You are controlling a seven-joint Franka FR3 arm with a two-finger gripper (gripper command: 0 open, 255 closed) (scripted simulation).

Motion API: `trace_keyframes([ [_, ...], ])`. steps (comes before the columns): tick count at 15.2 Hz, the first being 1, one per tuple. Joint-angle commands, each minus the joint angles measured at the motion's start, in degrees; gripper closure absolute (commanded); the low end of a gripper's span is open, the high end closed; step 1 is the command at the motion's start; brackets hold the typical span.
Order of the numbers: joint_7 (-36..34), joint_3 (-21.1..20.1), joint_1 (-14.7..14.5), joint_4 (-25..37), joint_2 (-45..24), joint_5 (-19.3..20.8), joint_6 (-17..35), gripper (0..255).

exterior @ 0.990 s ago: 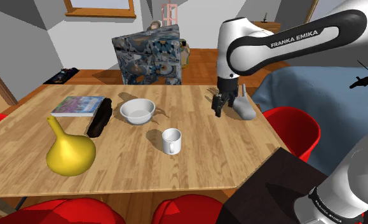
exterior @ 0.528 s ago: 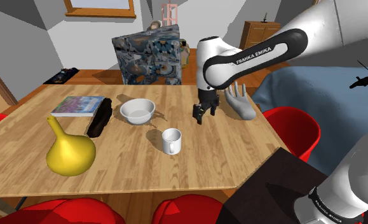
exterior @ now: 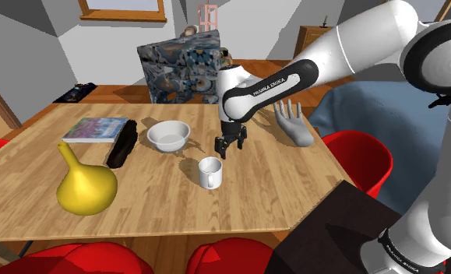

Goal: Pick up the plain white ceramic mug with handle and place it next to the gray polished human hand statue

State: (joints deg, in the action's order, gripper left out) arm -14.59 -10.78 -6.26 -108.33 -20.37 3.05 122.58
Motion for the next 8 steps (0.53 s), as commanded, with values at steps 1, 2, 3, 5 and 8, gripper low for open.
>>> trace_keyframes([
  [1, -1.3, 0.0, -0.9, 4.4, -4.5, 0.5, 0.1, 0],
  [2, -1.7, 0.1, -1.3, 6.6, -6.8, 0.7, 0.1, 0],
  [3, -2.2, 0.2, -1.7, 9.0, -9.1, 0.9, 0.0, 0],
  [5, -2.6, 0.3, -2.3, 12.1, -12.0, 1.1, -0.2, 0],
  [8, -2.8, 0.4, -2.4, 11.3, -13.1, 1.3, 1.6, 0],
])
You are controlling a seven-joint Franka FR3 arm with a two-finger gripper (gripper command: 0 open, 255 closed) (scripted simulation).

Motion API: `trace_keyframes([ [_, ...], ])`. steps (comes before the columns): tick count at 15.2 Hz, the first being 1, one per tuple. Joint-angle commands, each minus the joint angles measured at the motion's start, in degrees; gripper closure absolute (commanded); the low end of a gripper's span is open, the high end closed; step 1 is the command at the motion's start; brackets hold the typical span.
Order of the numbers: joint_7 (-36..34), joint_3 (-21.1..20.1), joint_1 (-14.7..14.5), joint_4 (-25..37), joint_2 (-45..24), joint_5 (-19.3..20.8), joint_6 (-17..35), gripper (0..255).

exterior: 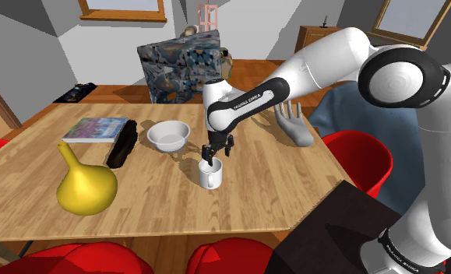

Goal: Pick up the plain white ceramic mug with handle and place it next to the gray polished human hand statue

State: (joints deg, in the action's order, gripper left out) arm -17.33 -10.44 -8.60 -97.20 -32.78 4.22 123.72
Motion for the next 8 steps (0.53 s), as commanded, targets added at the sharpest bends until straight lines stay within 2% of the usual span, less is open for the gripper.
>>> trace_keyframes([
  [1, -0.1, 0.1, -0.1, 0.0, -1.1, 0.2, 1.1, 0],
  [4, -0.2, 0.3, -0.2, -0.7, -2.5, 0.4, 3.2, 0],
  [8, -0.2, 0.3, -0.2, -0.7, -2.5, 0.4, 3.2, 0],
])
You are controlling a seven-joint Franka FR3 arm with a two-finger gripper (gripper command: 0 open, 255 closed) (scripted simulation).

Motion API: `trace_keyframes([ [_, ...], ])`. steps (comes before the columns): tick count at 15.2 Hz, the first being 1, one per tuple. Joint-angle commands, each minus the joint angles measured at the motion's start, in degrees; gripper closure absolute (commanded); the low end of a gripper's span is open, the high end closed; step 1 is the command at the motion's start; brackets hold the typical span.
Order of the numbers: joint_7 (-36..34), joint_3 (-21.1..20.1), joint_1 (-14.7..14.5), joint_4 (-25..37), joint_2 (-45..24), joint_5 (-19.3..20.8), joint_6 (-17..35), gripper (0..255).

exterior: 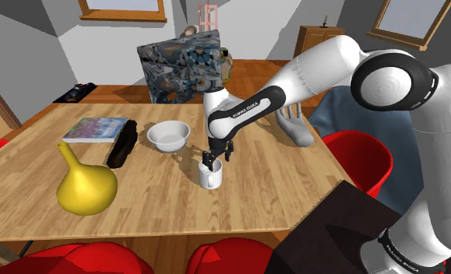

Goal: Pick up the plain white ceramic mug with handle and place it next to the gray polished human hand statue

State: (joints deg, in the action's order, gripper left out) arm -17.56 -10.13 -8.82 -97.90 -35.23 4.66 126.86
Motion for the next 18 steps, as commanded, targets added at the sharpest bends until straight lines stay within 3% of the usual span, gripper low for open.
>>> trace_keyframes([
  [1, 0.0, 0.0, 0.0, 0.0, 0.0, 0.0, 0.1, 0],
  [4, 0.0, 0.0, 0.0, 0.0, 0.0, 0.0, 0.0, 0],
  [5, 0.0, 0.0, 0.0, 0.0, 0.0, 0.0, 0.0, 255],
  [18, 0.1, -0.2, 0.2, 0.2, 1.9, -0.3, -2.1, 255],
])
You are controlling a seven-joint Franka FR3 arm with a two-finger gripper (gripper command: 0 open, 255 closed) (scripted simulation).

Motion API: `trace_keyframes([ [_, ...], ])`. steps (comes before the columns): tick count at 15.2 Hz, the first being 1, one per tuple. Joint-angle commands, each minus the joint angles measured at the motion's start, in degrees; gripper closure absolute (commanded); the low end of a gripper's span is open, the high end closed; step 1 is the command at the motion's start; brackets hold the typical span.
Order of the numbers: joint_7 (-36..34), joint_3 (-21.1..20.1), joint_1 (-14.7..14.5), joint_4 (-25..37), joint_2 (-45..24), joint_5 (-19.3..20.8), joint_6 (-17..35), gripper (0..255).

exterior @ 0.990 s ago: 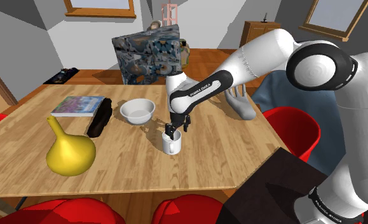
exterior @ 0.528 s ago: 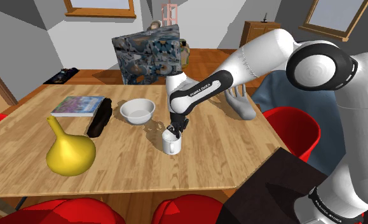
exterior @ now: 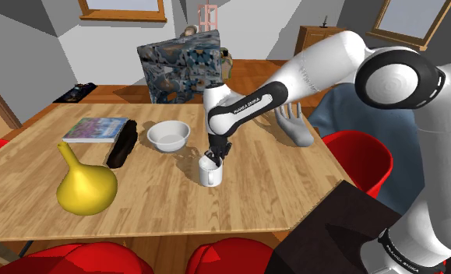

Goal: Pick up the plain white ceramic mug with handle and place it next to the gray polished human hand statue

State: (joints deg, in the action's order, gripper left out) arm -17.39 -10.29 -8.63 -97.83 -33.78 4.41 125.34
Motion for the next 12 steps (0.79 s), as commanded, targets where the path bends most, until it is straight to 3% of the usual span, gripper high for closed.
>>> trace_keyframes([
  [1, 0.0, -0.1, 0.0, 0.2, 0.9, -0.2, -1.1, 255],
  [12, 0.3, -0.7, 0.4, 2.1, 5.5, -1.0, -7.5, 255],
])
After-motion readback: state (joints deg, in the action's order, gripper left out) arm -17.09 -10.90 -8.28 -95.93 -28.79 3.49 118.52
